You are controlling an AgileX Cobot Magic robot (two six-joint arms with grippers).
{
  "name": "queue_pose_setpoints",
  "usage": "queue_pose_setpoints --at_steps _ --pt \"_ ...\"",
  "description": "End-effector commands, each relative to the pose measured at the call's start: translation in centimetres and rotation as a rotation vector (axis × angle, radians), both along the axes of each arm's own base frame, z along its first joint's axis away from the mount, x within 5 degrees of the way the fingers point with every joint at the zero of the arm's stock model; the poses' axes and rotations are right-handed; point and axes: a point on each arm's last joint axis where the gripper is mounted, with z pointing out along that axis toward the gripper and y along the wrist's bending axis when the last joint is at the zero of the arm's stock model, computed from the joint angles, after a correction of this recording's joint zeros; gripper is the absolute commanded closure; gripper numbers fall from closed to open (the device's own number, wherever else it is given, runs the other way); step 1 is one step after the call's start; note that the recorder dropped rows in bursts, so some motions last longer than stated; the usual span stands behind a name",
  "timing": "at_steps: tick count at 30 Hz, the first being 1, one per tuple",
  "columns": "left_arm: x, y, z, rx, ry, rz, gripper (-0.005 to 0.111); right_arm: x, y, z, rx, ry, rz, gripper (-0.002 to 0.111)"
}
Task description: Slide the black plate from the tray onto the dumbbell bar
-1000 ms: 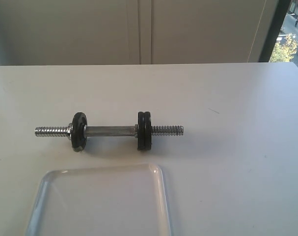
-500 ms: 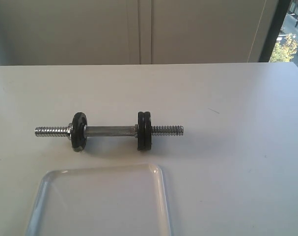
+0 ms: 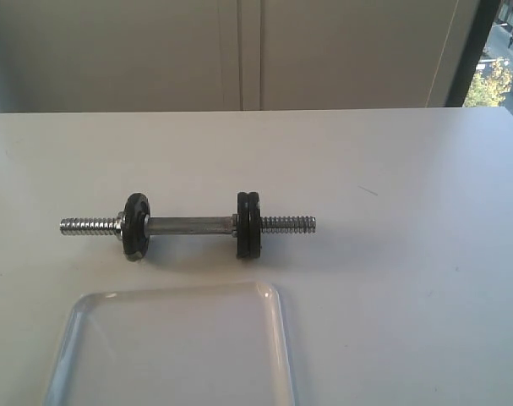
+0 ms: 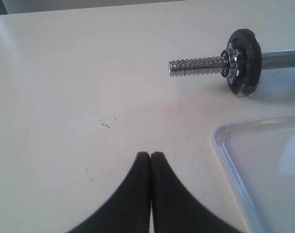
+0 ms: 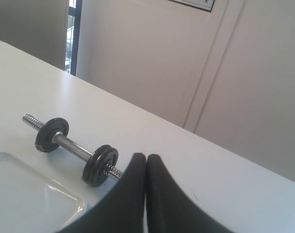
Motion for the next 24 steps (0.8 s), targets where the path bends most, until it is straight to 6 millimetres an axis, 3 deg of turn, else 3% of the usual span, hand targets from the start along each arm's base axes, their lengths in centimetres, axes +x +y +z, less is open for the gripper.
queue_pose_setpoints --at_steps 1,20,24 --pt "-0.03 -0.02 -0.10 -0.005 0.002 0.000 0.107 0.14 0.04 -0.14 -0.009 0.001 -0.002 0.108" --pt "-0.02 0.16 -0.13 0.047 -0.001 0.003 0.107 0.14 0.04 -0.14 -0.007 0.002 -0.002 0.108" --pt "-0.04 0.15 -0.17 -0.049 0.016 0.035 0.107 0.14 0.04 -0.14 -0.007 0.002 -0.002 0.108"
